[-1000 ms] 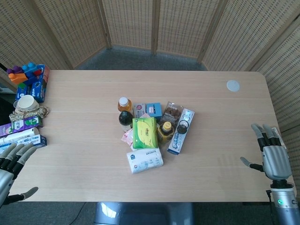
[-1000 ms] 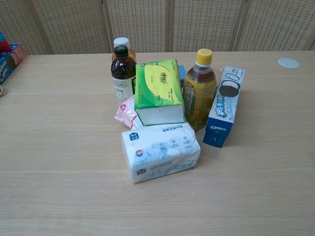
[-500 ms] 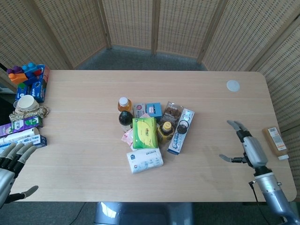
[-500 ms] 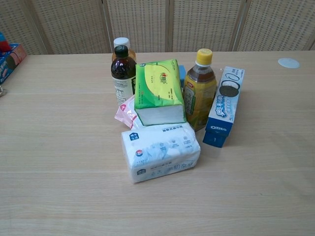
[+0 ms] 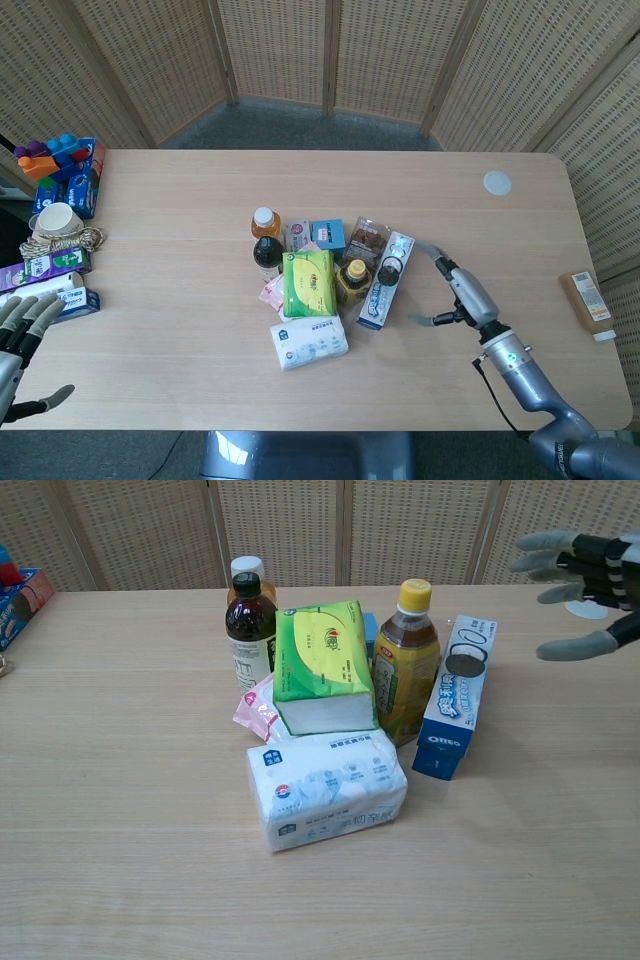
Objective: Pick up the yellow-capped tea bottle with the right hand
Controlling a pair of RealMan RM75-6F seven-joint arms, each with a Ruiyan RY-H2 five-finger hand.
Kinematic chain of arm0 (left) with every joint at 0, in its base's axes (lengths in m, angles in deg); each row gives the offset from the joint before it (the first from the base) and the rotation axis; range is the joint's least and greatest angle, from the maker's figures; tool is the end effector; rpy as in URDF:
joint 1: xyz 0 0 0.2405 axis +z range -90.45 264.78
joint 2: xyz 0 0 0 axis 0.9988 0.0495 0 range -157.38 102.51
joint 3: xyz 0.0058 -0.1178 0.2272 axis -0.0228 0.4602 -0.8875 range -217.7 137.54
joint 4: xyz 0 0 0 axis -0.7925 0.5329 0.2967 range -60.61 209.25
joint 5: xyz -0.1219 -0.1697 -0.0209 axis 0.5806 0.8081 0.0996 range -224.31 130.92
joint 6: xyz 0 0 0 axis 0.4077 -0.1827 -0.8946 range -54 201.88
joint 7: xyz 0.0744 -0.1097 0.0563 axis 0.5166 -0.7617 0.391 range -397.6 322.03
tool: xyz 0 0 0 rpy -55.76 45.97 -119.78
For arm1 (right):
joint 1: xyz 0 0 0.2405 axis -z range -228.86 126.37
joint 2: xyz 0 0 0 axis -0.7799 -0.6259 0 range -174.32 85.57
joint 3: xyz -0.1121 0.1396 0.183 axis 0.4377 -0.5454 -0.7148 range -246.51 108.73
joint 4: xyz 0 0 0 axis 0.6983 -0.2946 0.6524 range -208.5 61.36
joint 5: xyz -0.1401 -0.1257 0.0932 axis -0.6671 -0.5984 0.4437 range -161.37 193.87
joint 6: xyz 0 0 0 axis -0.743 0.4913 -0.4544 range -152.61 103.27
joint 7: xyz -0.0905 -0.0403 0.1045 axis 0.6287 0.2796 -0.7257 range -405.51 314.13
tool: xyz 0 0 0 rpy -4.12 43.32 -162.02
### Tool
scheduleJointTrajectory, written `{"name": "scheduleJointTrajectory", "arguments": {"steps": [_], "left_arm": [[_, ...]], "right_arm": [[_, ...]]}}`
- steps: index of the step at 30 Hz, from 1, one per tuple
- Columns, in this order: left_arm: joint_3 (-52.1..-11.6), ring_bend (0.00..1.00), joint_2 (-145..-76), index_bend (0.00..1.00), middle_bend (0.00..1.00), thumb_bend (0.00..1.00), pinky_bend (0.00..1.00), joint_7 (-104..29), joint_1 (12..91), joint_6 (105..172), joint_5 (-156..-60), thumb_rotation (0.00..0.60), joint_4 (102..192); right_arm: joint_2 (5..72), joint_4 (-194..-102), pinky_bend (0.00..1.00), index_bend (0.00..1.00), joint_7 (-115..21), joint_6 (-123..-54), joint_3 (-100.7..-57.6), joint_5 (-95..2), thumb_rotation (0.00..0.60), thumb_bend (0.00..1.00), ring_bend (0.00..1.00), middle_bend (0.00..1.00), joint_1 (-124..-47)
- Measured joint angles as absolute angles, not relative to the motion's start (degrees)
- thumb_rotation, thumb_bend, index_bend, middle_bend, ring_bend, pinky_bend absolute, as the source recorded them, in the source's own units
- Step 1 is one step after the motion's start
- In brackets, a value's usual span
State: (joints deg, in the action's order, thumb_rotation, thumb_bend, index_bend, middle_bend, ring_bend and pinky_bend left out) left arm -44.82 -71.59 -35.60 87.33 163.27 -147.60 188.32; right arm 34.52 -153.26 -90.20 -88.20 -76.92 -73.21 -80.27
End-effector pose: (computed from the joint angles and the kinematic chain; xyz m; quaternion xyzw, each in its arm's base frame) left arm -0.2401 0.1251 0.2098 -0.6519 -0.3794 -0.3912 0.5272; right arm -0.2246 -0.3137 0.0553 0.5566 -0.5767 0.5475 0.2405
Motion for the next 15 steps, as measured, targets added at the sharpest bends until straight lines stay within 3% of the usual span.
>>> {"name": "scheduleJointTrajectory", "arguments": {"steps": [15], "left_arm": [[-44.1, 0.0, -72.2, 0.0, 0.0, 0.0, 0.0, -34.2, 86.8, 162.0, -145.1, 0.6, 188.5]], "right_arm": [[42.0, -149.7, 0.0, 0.0, -90.6, -83.7, -78.9, -69.9, 0.6, 0.0, 0.0, 0.0, -86.2]]}}
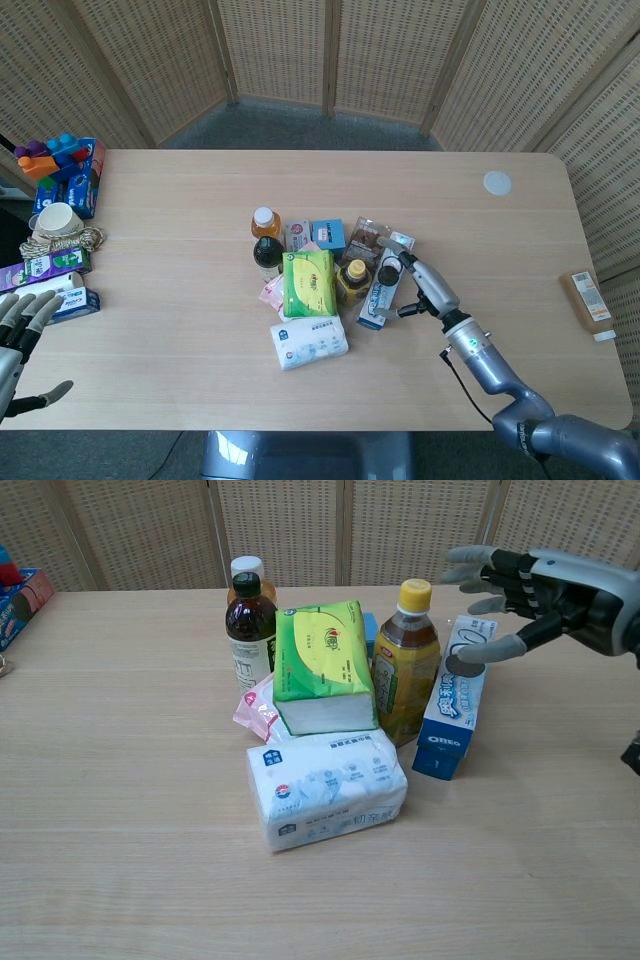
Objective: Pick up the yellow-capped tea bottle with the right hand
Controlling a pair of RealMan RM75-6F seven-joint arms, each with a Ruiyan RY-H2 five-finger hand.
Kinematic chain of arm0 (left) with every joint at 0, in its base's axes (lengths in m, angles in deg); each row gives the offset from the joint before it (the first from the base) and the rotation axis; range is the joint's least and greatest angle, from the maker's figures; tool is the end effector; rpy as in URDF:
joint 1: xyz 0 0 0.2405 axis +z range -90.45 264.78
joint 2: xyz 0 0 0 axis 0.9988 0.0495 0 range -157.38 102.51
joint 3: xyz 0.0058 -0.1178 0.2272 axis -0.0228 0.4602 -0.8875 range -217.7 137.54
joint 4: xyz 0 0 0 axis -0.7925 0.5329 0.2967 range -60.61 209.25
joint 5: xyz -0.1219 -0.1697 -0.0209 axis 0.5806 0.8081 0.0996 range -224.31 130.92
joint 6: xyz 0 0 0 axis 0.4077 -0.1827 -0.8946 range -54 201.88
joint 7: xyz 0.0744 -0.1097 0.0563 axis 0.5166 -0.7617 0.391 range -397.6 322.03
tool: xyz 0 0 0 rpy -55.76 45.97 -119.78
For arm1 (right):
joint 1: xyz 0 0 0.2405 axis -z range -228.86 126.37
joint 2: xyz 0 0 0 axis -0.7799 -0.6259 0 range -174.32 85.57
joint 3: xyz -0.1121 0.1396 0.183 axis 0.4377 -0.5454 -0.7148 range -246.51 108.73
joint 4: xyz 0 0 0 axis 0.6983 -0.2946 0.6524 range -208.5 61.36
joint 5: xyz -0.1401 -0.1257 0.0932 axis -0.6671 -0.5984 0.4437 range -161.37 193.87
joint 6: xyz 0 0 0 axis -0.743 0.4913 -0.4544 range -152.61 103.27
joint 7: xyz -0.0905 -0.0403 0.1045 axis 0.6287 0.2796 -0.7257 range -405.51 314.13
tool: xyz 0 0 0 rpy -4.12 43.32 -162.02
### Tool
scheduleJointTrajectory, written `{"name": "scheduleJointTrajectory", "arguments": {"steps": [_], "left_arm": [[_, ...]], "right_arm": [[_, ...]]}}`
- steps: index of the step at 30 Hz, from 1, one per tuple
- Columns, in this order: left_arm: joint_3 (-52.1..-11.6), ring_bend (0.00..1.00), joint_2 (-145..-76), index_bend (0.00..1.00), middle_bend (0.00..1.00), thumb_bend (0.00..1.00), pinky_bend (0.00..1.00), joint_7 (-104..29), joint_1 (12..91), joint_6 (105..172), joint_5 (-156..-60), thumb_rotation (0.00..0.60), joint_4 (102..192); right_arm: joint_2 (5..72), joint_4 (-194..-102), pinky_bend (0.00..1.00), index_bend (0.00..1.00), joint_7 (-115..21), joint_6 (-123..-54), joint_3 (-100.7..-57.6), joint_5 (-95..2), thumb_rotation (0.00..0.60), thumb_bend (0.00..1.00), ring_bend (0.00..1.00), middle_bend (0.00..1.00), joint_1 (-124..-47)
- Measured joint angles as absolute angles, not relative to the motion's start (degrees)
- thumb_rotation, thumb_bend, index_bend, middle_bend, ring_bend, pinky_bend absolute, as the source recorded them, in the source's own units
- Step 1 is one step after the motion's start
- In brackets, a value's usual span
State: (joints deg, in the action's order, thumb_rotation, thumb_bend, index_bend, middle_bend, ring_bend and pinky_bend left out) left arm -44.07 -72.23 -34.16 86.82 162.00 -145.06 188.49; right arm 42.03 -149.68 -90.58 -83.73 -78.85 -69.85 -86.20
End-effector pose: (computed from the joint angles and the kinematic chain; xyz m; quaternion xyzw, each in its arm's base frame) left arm -0.2438 0.1305 0.2074 -0.6479 -0.3825 -0.3799 0.5381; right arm -0.1880 -0.3373 0.0136 0.5501 -0.5969 0.5491 0.1990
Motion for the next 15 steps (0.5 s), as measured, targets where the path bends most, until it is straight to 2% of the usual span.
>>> {"name": "scheduleJointTrajectory", "arguments": {"steps": [7, 12, 15], "left_arm": [[-43.9, 0.0, -72.5, 0.0, 0.0, 0.0, 0.0, -33.6, 86.7, 161.6, -144.4, 0.6, 188.6], [-43.8, 0.0, -72.5, 0.0, 0.0, 0.0, 0.0, -33.4, 86.7, 161.6, -144.0, 0.6, 188.7], [-43.8, 0.0, -72.6, 0.0, 0.0, 0.0, 0.0, -33.2, 86.7, 161.5, -143.8, 0.6, 188.7]], "right_arm": [[44.3, -148.7, 0.0, 0.0, -89.8, -81.8, -80.4, -67.4, 0.6, 0.0, 0.0, 0.0, -88.5], [45.7, -148.6, 0.0, 0.05, -88.1, -81.5, -80.6, -66.6, 0.6, 0.0, 0.0, 0.0, -89.1], [46.7, -148.4, 0.0, 0.06, -87.1, -81.8, -80.9, -65.9, 0.6, 0.0, 0.0, 0.08, -89.4]]}}
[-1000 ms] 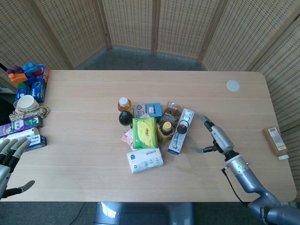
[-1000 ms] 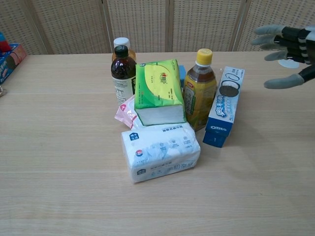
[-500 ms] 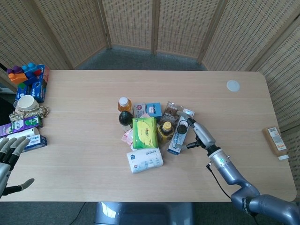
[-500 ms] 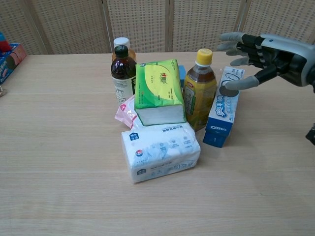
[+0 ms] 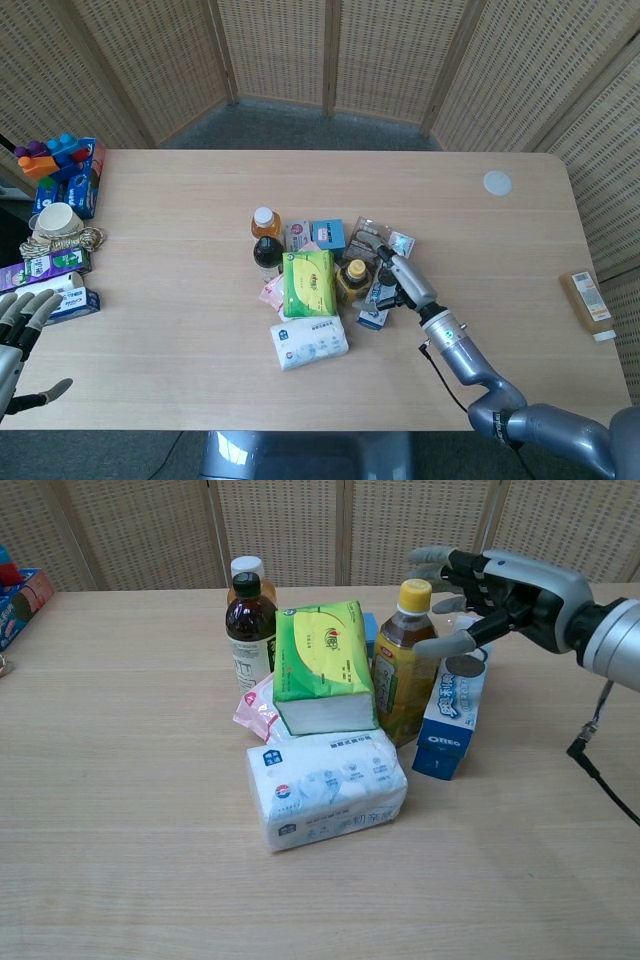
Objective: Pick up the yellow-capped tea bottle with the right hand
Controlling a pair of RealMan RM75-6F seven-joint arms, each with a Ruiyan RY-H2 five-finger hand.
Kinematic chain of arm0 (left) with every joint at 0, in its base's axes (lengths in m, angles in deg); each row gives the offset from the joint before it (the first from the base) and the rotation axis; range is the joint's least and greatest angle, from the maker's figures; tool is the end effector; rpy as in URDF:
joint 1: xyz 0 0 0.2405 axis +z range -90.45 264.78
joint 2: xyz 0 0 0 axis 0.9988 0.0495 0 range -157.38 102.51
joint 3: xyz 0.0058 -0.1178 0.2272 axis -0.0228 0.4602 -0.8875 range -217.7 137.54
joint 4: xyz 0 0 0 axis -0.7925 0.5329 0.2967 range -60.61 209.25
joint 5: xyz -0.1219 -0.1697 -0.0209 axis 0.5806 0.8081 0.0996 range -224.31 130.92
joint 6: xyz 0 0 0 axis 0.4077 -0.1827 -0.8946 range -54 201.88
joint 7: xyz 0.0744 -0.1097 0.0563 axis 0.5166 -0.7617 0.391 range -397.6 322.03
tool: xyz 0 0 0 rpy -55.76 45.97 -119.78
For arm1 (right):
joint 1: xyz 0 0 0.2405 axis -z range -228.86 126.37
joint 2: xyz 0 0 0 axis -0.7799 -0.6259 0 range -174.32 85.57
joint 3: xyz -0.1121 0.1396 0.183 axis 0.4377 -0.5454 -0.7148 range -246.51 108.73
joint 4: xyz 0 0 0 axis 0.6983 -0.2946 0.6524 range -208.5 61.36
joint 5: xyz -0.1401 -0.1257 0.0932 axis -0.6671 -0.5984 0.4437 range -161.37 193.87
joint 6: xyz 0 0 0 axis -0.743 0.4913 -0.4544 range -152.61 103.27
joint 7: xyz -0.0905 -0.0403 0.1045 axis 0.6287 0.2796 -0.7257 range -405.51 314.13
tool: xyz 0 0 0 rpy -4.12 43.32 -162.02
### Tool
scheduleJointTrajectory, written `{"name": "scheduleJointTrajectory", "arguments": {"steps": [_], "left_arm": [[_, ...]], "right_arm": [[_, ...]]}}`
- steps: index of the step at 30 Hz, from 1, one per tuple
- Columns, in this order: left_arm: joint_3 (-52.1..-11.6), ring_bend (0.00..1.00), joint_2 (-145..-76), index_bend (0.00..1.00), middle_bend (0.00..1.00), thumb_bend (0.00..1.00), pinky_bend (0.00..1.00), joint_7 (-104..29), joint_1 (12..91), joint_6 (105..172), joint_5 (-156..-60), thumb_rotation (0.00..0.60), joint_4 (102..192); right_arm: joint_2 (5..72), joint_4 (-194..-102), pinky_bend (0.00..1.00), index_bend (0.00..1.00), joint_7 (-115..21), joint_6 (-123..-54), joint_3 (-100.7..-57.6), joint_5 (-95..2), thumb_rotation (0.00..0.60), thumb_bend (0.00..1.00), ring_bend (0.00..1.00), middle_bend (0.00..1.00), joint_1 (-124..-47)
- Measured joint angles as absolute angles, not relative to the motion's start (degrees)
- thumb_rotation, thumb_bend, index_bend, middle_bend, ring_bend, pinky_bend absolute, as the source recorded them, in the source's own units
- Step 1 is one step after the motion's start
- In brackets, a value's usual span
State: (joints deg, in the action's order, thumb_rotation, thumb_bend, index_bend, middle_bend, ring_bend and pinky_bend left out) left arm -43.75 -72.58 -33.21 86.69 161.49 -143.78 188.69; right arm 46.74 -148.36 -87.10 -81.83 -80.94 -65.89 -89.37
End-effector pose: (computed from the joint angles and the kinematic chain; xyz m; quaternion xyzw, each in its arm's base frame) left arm -0.2455 0.1324 0.2062 -0.6453 -0.3842 -0.3736 0.5444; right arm -0.1621 -0.3489 -0.0088 0.5434 -0.6011 0.5538 0.1915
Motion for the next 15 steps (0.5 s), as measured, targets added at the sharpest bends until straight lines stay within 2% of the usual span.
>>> {"name": "scheduleJointTrajectory", "arguments": {"steps": [3, 6, 12, 15], "left_arm": [[-43.7, 0.0, -72.6, 0.0, 0.0, 0.0, 0.0, -33.1, 86.6, 161.4, -143.6, 0.6, 188.7], [-43.6, 0.0, -72.7, 0.0, 0.0, 0.0, 0.0, -33.1, 86.6, 161.2, -143.3, 0.6, 188.7], [-43.5, 0.0, -72.8, 0.0, 0.0, 0.0, 0.0, -32.9, 86.5, 161.1, -142.8, 0.6, 188.7], [-43.4, 0.0, -72.8, 0.0, 0.0, 0.0, 0.0, -32.8, 86.4, 160.9, -142.5, 0.6, 188.7]], "right_arm": [[47.8, -148.1, 0.0, 0.08, -86.3, -82.3, -81.6, -64.9, 0.6, 0.0, 0.0, 0.16, -89.6], [48.5, -147.8, 0.03, 0.12, -85.3, -82.9, -82.1, -64.5, 0.6, 0.0, 0.05, 0.3, -89.7], [51.8, -145.8, 0.33, 0.2, -83.6, -84.1, -82.9, -63.1, 0.6, 0.0, 0.22, 0.47, -89.9], [53.5, -144.6, 0.43, 0.21, -83.1, -85.0, -83.1, -63.0, 0.6, 0.0, 0.26, 0.5, -90.0]]}}
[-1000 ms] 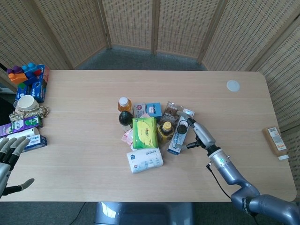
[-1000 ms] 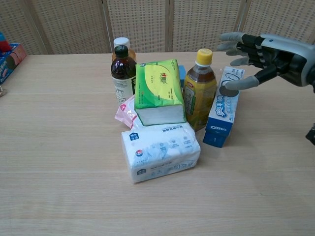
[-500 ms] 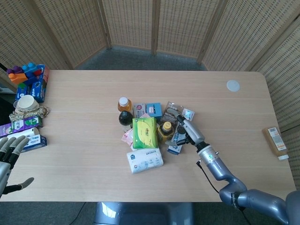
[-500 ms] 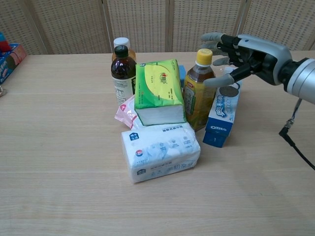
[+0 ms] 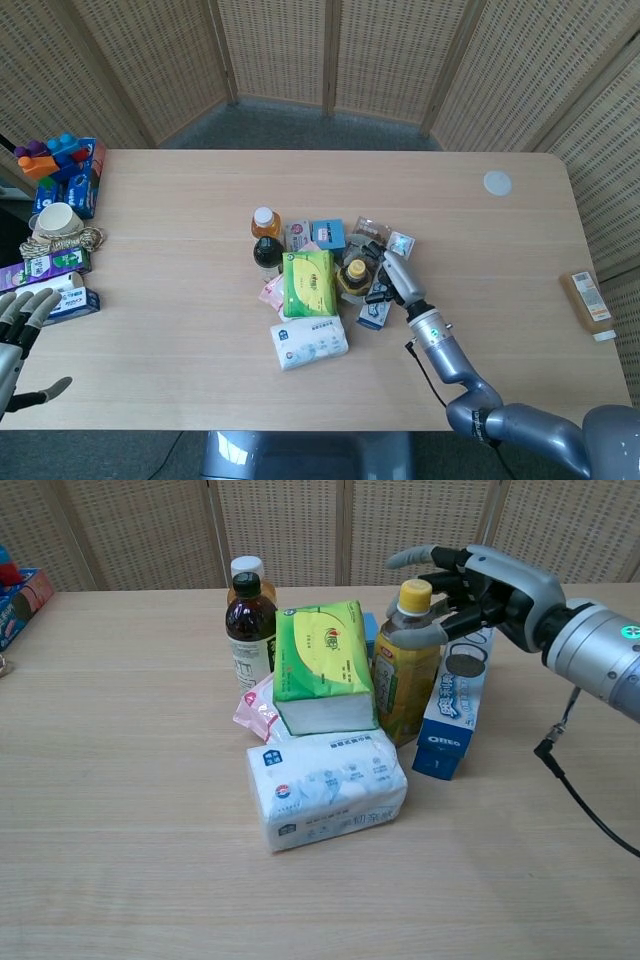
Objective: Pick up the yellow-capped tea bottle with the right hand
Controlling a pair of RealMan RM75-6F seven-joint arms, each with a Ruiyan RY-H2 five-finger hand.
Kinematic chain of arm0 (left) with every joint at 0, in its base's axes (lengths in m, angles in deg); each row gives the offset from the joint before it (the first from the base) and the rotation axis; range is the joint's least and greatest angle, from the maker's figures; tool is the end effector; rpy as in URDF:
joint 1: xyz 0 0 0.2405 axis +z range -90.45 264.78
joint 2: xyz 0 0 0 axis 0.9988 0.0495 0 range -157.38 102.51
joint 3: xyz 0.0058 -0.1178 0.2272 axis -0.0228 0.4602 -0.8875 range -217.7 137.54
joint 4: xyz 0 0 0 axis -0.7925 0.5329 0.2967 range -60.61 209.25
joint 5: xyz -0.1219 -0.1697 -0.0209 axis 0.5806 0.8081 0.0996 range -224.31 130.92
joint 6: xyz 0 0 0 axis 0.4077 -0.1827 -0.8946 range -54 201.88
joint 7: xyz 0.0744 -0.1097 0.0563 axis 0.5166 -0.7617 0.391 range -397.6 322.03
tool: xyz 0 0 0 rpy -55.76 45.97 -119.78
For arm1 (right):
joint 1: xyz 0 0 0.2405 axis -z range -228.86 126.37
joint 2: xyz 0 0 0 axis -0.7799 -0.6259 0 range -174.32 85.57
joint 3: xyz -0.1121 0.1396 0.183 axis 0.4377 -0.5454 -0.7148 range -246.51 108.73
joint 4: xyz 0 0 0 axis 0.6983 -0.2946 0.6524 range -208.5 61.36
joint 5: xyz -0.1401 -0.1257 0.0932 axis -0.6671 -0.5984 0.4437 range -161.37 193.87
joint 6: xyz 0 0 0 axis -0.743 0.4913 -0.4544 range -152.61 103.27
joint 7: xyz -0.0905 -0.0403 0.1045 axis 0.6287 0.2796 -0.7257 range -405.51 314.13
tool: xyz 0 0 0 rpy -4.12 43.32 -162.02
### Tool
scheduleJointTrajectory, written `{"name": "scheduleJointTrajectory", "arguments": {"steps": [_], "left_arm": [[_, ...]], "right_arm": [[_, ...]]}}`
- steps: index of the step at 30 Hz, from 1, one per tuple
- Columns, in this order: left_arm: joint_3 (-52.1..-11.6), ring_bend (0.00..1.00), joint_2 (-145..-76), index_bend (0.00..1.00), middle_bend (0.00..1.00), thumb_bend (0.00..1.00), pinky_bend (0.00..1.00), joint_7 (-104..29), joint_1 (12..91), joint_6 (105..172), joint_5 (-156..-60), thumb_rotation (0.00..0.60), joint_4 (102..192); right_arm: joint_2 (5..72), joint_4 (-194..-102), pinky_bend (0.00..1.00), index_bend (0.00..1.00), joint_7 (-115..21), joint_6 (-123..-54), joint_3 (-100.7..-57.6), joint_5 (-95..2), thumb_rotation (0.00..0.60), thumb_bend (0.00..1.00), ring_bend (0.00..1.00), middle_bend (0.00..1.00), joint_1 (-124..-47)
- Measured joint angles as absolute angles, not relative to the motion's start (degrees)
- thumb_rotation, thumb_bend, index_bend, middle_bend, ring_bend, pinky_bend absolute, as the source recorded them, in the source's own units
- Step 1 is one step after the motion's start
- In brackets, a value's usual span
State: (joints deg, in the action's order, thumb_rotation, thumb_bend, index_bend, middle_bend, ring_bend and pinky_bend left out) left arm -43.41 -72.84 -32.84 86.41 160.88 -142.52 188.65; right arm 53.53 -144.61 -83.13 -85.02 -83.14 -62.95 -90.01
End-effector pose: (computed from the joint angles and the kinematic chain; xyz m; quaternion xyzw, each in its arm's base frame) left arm -0.2478 0.1349 0.2053 -0.6428 -0.3871 -0.3686 0.5487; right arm -0.1475 -0.3528 -0.0284 0.5158 -0.5921 0.5841 0.2053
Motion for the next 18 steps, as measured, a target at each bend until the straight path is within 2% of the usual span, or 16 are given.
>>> {"name": "scheduleJointTrajectory", "arguments": {"steps": [3, 6, 14, 18], "left_arm": [[-43.3, 0.0, -73.0, 0.0, 0.0, 0.0, 0.0, -32.6, 86.2, 160.5, -142.2, 0.6, 188.6], [-43.3, 0.0, -73.1, 0.0, 0.0, 0.0, 0.0, -32.4, 86.1, 160.3, -142.1, 0.6, 188.7], [-43.4, 0.0, -73.0, 0.0, 0.0, 0.0, 0.0, -32.6, 86.2, 160.4, -142.1, 0.6, 188.6], [-43.4, 0.0, -73.0, 0.0, 0.0, 0.0, 0.0, -32.6, 86.1, 160.3, -142.2, 0.6, 188.6]], "right_arm": [[55.3, -143.6, 0.54, 0.23, -82.5, -85.7, -83.6, -62.6, 0.6, 0.0, 0.31, 0.53, -90.2], [56.8, -142.6, 0.63, 0.29, -81.7, -86.3, -84.3, -62.0, 0.6, 0.0, 0.37, 0.59, -90.5], [59.8, -137.4, 0.88, 0.46, -81.9, -88.1, -84.8, -61.8, 0.6, 0.0, 0.58, 0.81, -90.5], [60.2, -136.0, 0.93, 0.49, -84.1, -89.1, -84.8, -62.5, 0.6, 0.03, 0.61, 0.87, -90.3]]}}
